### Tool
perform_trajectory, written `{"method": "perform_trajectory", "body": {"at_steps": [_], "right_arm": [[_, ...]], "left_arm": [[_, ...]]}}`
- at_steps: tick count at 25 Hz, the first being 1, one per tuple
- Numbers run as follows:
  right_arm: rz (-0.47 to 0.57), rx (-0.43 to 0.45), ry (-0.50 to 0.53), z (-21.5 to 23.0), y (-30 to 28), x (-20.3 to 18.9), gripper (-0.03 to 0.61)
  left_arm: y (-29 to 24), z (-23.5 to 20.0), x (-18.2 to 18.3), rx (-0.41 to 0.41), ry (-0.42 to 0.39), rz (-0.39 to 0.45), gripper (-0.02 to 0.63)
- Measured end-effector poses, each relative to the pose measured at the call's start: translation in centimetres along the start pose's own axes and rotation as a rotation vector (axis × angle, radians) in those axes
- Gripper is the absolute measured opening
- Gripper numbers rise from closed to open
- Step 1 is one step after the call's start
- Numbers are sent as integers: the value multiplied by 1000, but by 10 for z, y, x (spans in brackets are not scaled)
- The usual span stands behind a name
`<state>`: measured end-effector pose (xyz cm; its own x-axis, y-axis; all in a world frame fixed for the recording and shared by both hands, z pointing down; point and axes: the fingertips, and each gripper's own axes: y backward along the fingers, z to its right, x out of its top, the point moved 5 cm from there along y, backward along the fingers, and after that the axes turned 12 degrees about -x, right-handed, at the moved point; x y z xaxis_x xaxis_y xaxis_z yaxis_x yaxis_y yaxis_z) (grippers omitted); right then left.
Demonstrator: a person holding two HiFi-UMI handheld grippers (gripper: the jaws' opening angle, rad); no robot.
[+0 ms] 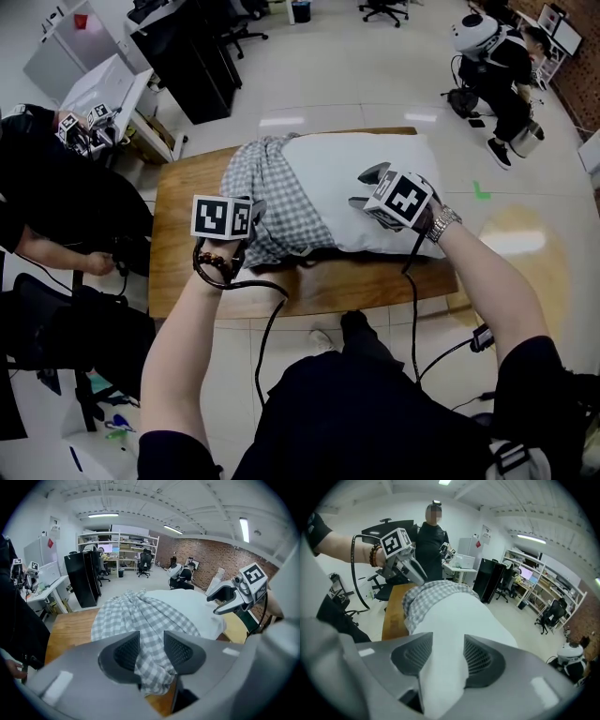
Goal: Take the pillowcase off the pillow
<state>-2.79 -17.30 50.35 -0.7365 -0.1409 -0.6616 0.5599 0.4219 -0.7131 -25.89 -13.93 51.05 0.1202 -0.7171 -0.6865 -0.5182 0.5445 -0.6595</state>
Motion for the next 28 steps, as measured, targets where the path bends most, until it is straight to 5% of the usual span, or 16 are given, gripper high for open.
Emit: {"method": "perform_trajectory", "body": {"at_steps": [14,28], "right_arm": [[13,-52,86,-70,-12,-19,333],[-56,-269,261,-84,-69,-54,376]], "left_arm": [[-1,27,-70,62,8,14,279],[-42,6,-117,116,152,-31,291]]}}
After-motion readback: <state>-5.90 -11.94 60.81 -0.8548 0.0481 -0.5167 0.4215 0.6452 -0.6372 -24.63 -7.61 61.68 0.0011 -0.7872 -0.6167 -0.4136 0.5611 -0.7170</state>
